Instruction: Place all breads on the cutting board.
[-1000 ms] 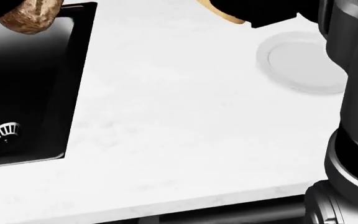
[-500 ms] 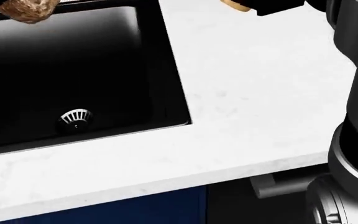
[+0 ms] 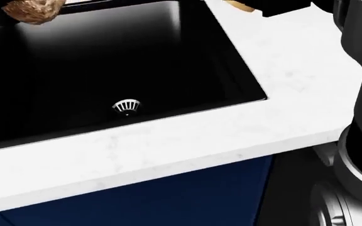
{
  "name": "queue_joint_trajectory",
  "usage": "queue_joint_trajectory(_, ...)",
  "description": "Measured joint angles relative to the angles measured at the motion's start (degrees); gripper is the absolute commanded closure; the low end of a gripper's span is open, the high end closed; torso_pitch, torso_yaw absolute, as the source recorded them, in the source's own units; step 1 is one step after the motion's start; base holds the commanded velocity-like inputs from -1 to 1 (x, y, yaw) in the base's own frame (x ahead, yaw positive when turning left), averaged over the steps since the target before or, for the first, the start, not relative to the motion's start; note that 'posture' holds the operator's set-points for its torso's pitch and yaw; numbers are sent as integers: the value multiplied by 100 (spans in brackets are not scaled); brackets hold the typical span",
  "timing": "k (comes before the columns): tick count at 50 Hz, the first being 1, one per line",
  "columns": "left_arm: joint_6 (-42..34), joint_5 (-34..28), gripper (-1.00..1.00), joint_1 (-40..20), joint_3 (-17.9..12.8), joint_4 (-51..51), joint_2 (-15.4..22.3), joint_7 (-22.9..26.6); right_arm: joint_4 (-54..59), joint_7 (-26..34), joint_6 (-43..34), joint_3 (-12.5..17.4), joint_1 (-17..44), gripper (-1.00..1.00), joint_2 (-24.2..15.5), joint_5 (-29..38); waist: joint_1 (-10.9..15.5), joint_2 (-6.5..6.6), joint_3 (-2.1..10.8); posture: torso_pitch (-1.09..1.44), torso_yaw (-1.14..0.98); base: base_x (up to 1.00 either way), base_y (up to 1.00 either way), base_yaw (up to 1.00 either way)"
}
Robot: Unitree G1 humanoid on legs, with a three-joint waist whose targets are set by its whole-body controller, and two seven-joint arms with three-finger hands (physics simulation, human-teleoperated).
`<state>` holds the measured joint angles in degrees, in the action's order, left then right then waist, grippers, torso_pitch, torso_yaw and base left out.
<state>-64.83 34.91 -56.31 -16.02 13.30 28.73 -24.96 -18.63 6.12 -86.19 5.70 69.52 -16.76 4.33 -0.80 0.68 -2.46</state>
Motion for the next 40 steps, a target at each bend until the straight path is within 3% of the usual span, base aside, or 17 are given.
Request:
queue_joint_trajectory(3,37,15,100,9,16,38,-3,1,6,-5,-2,10,-48,100,4,4,-49,333,-18,0,0,0,61,0)
queue_joint_trajectory(4,34,17,100,3,9,22,8,0,29,-1,-13,-1,-23,100,10,-1,-41,503,4,0,0,0,53,0)
queue_joint_trajectory(8,-30,-48,100,101,-77,-106,22,-69,62,78,-86,-166,-94,100,104,-116,55,444,-74,0,0,0,44,0)
queue_joint_trajectory(12,-40,-46,100,-24,-26,-96,17,-89,36,103,-79,-110,-22,100,40,-135,0,176,-35,0,0,0,43,0)
queue_joint_trajectory(16,-37,-15,100,-80,-18,-60,10,-92,-25,96,-24,-78,49,100,-4,-98,-19,52,-43,0,0,0,44,0)
queue_joint_trajectory(18,-29,-12,100,-107,27,-82,-35,-93,-66,100,-53,-56,17,100,-40,-88,-25,54,-44,0,0,0,0,75)
queue_joint_trajectory(21,-38,32,100,-78,133,-119,-69,-47,-17,77,-102,-11,-10,100,-45,-41,66,205,1,0,0,0,0,92)
queue_joint_trajectory(23,-54,34,100,-74,94,-101,-53,-46,19,77,-94,-39,-6,100,-35,-39,135,173,-8,0,0,0,0,100)
queue_joint_trajectory(31,-39,-49,100,-19,-74,-55,20,-110,15,117,-68,-114,2,100,27,-90,247,-138,6,0,0,0,8,88)
queue_joint_trajectory(33,-37,-60,100,-47,-116,-33,47,-130,27,124,-39,-146,40,100,49,-103,-68,-335,37,0,0,0,61,0)
queue_joint_trajectory(35,-45,-46,100,51,-89,29,-35,-148,6,132,-52,-134,-93,100,44,-113,-42,-436,-36,0,0,0,61,0)
queue_joint_trajectory(36,-78,-13,100,75,-18,2,-70,-137,8,124,-98,-94,-117,100,21,-98,-10,-472,-12,0,0,0,62,0)
queue_joint_trajectory(38,-155,52,100,69,64,-38,-77,-111,32,100,-127,-41,-70,100,-2,-60,50,-417,35,0,0,0,61,0)
queue_joint_trajectory(40,-158,86,100,9,63,-15,-54,-93,-10,79,-103,-6,-12,100,-22,-33,79,-251,22,0,0,0,62,0)
